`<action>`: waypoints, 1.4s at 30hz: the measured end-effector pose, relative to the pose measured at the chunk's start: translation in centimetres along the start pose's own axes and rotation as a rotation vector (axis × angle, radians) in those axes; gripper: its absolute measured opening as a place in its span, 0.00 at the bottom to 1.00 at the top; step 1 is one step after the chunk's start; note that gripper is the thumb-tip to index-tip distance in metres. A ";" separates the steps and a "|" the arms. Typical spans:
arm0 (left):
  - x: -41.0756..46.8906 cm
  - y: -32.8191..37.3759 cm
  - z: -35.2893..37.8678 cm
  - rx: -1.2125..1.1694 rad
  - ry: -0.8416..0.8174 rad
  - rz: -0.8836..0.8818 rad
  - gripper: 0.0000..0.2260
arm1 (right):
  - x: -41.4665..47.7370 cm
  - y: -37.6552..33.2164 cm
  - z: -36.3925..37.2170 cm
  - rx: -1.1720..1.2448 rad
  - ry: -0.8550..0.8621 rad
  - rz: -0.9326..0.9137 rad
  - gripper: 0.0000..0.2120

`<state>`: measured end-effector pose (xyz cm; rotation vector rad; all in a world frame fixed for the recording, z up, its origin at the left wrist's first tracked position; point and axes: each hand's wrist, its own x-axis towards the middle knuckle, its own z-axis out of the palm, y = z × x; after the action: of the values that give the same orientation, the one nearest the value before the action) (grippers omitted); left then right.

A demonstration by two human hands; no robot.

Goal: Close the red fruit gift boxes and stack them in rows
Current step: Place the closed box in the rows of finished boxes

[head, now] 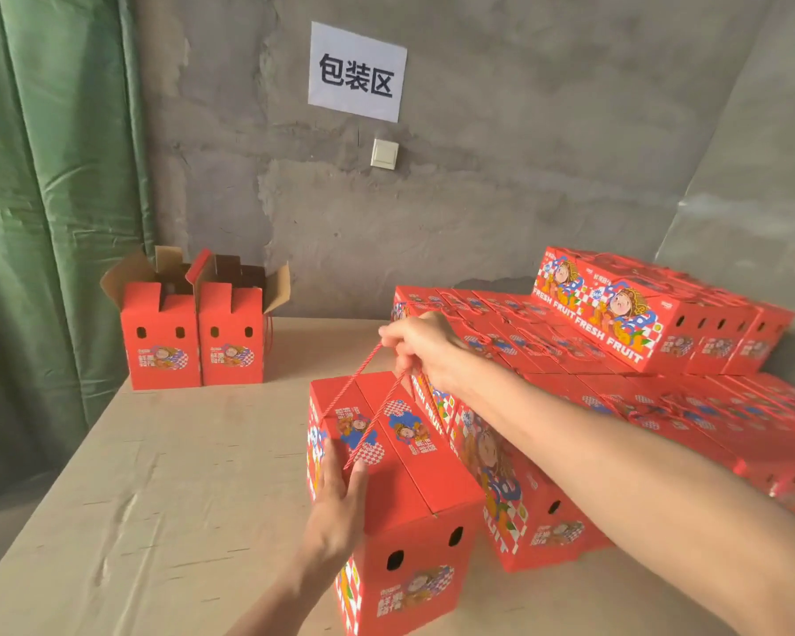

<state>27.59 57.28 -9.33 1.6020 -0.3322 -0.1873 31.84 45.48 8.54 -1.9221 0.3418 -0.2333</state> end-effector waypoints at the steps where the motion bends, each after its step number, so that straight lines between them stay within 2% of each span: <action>1: 0.4 1.3 0.0 -0.019 0.002 0.022 0.28 | 0.4 -1.1 -0.7 0.006 0.028 -0.018 0.10; 5: 2.0 7.4 0.1 -0.127 -0.089 0.176 0.33 | 1.8 -5.7 -4.2 0.072 0.145 -0.106 0.10; 9: 3.6 11.9 0.8 -0.072 -0.314 0.301 0.50 | 3.0 -9.9 -9.2 0.113 0.235 -0.211 0.10; 10: 4.3 12.9 1.3 -0.051 -0.341 0.320 0.51 | 3.3 -10.9 -10.7 0.118 0.254 -0.239 0.10; 13: 7.3 15.6 4.6 0.013 -0.301 0.417 0.41 | 4.4 -13.0 -15.0 0.102 0.307 -0.320 0.11; 16: 10.4 16.8 9.9 0.039 -0.279 0.488 0.45 | 6.0 -12.9 -19.8 0.112 0.342 -0.359 0.11; 18: 12.3 17.0 14.1 0.058 -0.258 0.516 0.47 | 7.3 -12.0 -23.2 0.108 0.354 -0.358 0.11; 24: 18.3 15.5 27.1 0.211 -0.161 0.456 0.51 | 12.7 -6.3 -31.8 0.042 0.379 -0.364 0.13; 27: 21.3 14.9 33.1 0.282 -0.165 0.437 0.52 | 15.2 -2.8 -36.7 -0.005 0.431 -0.357 0.14; 34: 27.8 13.6 43.6 0.310 -0.195 0.340 0.53 | 20.4 3.7 -45.4 -0.098 0.418 -0.366 0.16; 37: 30.9 13.7 46.7 0.327 -0.218 0.346 0.49 | 22.8 5.9 -48.9 -0.058 0.448 -0.356 0.14; 39: 32.8 13.9 48.5 0.343 -0.213 0.341 0.43 | 24.5 7.5 -50.6 -0.031 0.383 -0.312 0.08; 40: 33.7 13.7 49.2 0.357 -0.203 0.319 0.39 | 25.3 8.8 -51.1 -0.101 0.335 -0.246 0.04; 42: 34.8 12.8 50.3 0.411 -0.196 0.237 0.31 | 26.4 12.9 -51.4 -0.475 0.285 -0.067 0.23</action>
<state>43.02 -1.95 3.12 1.9347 -0.7455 -0.0965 38.52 -12.98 15.34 -2.3748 0.5616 -0.5096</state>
